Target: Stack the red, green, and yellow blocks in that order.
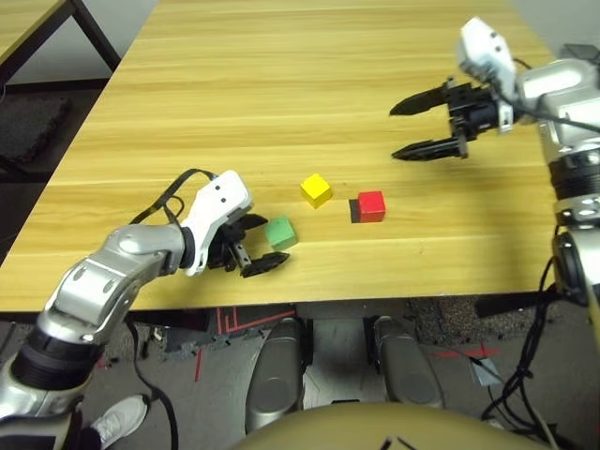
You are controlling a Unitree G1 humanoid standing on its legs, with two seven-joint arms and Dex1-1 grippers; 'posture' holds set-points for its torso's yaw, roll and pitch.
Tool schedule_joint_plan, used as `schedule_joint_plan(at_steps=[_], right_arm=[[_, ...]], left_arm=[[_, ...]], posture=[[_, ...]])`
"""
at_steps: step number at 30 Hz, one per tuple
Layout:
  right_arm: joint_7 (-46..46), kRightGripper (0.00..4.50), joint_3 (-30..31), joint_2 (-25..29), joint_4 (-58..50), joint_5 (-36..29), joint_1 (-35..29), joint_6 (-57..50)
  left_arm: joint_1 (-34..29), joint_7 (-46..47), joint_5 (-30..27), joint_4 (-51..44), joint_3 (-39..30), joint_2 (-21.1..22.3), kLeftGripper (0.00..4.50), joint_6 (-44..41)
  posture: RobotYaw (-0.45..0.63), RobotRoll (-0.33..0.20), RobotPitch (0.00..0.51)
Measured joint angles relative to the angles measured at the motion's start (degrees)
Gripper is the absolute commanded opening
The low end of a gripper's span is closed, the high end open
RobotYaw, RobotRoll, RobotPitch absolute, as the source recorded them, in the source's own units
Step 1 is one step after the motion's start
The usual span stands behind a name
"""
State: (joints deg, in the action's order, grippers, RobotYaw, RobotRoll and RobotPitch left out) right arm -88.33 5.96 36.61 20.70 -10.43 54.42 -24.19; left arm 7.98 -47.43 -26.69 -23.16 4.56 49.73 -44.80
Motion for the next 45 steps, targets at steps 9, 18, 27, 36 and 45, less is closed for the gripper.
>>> schedule_joint_plan(at_steps=[9,18,27,36,45], right_arm=[[5.3,4.48,-1.1,1.7,-13.1,-5.6,-5.6,-8.9],[9.5,4.50,-2.3,3.8,-17.4,-8.9,-8.6,-11.2],[7.1,4.50,-2.8,10.1,-18.5,-10.8,-15.3,-8.3],[8.8,4.50,-3.4,10.9,-17.2,-11.0,-19.6,-6.2],[11.6,4.50,-4.8,11.6,-20.8,-12.3,-23.2,-7.7]], left_arm=[[2.3,-1.4,3.7,4.7,2.5,-3.1,4.50,5.0],[3.2,-3.8,7.1,6.5,5.3,-2.6,2.09,6.1],[21.2,-6.7,3.2,5.4,6.3,-6.1,2.09,-3.9],[39.1,-14.2,7.3,21.2,17.0,-17.0,2.09,1.7],[44.2,-19.4,12.3,36.6,19.8,-25.6,2.09,12.2]], posture=[[0.29,-0.135,0.101],[0.26,-0.113,0.103],[0.23,-0.079,0.098],[0.16,-0.070,0.088],[0.10,-0.070,0.097]])
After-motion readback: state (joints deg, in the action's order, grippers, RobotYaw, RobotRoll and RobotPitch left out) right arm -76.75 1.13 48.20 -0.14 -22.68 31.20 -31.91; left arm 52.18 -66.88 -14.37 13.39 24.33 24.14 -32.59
